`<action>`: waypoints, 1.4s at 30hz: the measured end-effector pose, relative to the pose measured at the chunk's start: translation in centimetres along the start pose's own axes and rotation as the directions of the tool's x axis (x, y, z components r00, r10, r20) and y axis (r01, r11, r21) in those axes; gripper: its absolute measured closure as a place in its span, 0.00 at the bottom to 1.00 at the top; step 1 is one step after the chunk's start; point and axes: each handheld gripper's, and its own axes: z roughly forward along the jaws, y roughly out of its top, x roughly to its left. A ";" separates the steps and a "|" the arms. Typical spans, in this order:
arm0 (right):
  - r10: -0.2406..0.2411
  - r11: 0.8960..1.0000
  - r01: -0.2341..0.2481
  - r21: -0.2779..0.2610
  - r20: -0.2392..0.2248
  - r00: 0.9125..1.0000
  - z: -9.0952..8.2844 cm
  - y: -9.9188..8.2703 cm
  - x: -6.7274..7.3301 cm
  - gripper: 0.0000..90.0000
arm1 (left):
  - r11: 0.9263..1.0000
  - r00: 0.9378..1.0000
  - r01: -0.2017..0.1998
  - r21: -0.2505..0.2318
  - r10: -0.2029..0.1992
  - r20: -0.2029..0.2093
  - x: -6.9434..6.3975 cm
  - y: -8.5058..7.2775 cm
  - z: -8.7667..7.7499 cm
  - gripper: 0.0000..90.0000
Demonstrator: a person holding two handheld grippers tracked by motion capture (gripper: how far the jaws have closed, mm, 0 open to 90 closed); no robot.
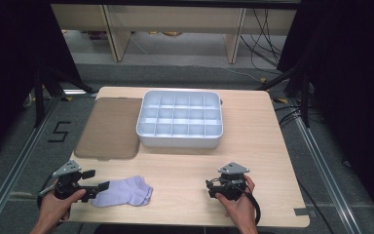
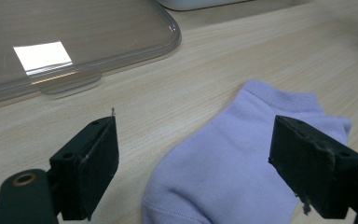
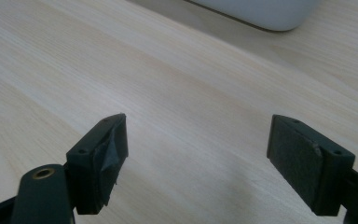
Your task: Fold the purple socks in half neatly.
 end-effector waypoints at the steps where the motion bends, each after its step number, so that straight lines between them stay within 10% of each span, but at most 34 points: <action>1: -0.003 1.000 0.003 -0.006 -0.005 1.000 0.0 0.0 0.0 0.24 | 1.000 1.000 -0.003 0.003 0.003 -0.001 0.0 0.0 0.0 0.17; 17: -0.065 0.996 0.051 -0.076 -0.192 0.979 0.4 2.0 4.2 0.60 | 1.000 1.000 -0.011 0.006 0.011 -0.004 -0.2 0.0 0.1 0.17; 22: -0.109 0.990 0.080 -0.120 -0.258 0.960 0.8 3.2 6.2 0.77 | 1.000 1.000 -0.017 0.010 0.017 -0.004 -0.4 0.0 0.2 0.17; 27: -0.197 0.978 0.159 -0.132 -0.368 0.909 2.6 4.8 9.8 0.88 | 0.999 0.999 -0.037 0.015 0.037 -0.008 -0.7 0.0 0.3 0.17; 31: -0.248 0.968 0.215 -0.125 -0.397 0.884 3.8 5.6 11.9 0.92 | 0.999 0.999 -0.037 0.012 0.037 -0.007 -0.9 0.0 0.3 0.17; 42: -0.307 0.952 0.283 -0.121 -0.442 0.843 6.5 6.8 15.2 0.96 | 0.998 0.998 -0.055 0.016 0.055 0.013 -1.9 0.0 0.7 0.17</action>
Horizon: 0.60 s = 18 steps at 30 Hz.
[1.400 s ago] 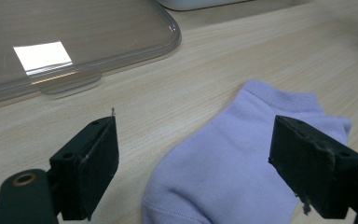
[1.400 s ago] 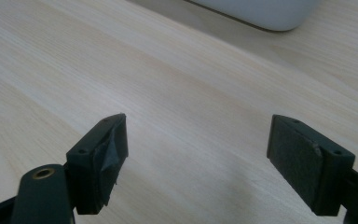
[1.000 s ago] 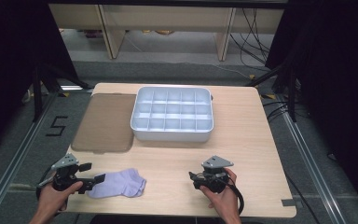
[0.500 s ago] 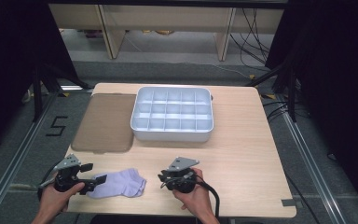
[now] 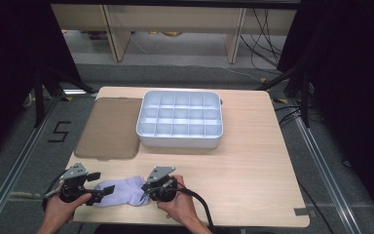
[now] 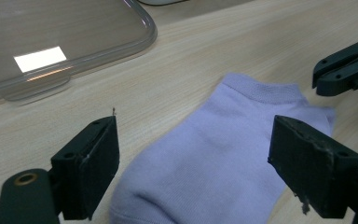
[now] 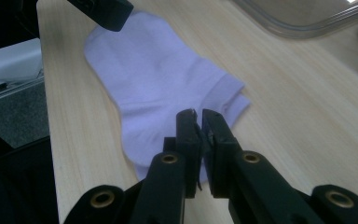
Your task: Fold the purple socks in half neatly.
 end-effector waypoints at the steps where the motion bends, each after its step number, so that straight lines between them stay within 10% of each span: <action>1: 0.000 1.000 0.000 0.000 0.000 1.000 0.0 0.0 0.0 0.96 | 1.000 1.000 0.000 0.000 0.000 0.000 0.0 0.0 0.0 0.17; 18: 0.013 0.996 -0.018 0.088 0.048 0.999 0.8 -0.9 -0.8 0.98 | 1.000 1.000 -0.011 0.009 0.011 0.011 -0.1 0.0 0.0 0.18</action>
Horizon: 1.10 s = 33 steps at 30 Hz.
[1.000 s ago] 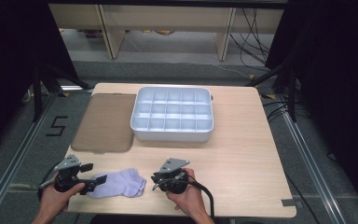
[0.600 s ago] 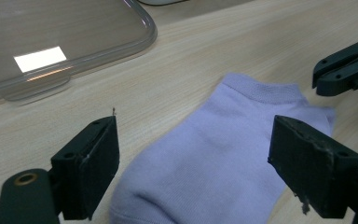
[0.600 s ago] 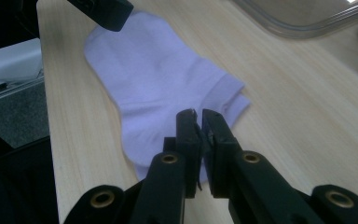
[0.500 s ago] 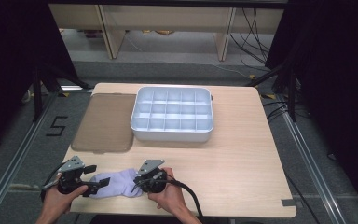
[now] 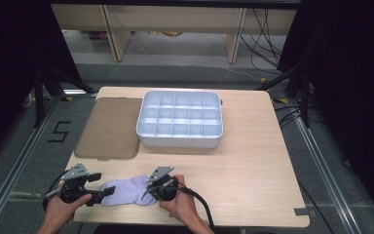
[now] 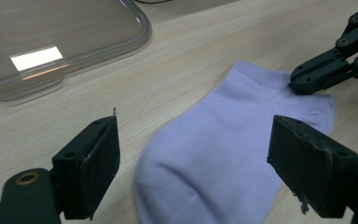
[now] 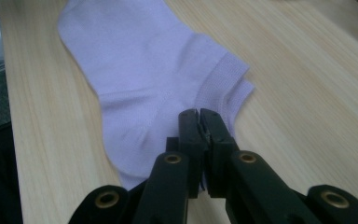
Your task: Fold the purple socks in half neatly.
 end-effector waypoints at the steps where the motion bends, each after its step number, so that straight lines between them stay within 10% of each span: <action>1: -0.001 1.000 0.001 0.008 0.002 1.000 -0.3 -0.2 -0.2 0.98 | 1.000 1.000 -0.006 0.006 0.006 0.000 0.0 0.0 0.0 0.18; 33: 0.057 0.998 -0.060 0.038 0.075 0.996 -7.1 -6.3 -4.5 0.97 | 1.000 0.999 -0.013 0.023 0.013 0.039 -1.3 0.1 0.8 0.19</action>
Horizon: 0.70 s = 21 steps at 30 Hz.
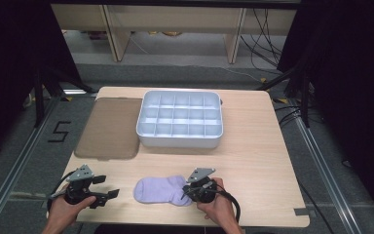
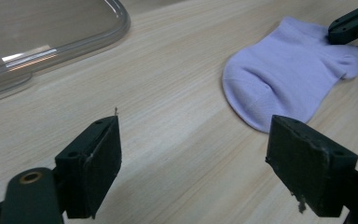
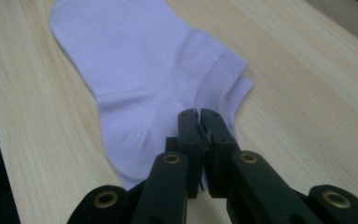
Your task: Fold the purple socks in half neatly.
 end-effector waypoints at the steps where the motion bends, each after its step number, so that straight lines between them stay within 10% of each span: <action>1: 0.020 1.000 -0.020 0.015 0.004 1.000 -0.2 0.0 0.1 0.97 | 1.000 1.000 0.008 -0.010 -0.008 0.001 -0.2 0.0 0.2 0.19; 21: 0.045 0.995 -0.045 -0.087 0.004 0.999 -1.1 0.2 -0.5 0.85 | 0.987 0.991 -0.123 0.104 0.117 0.070 -3.8 2.1 5.3 0.47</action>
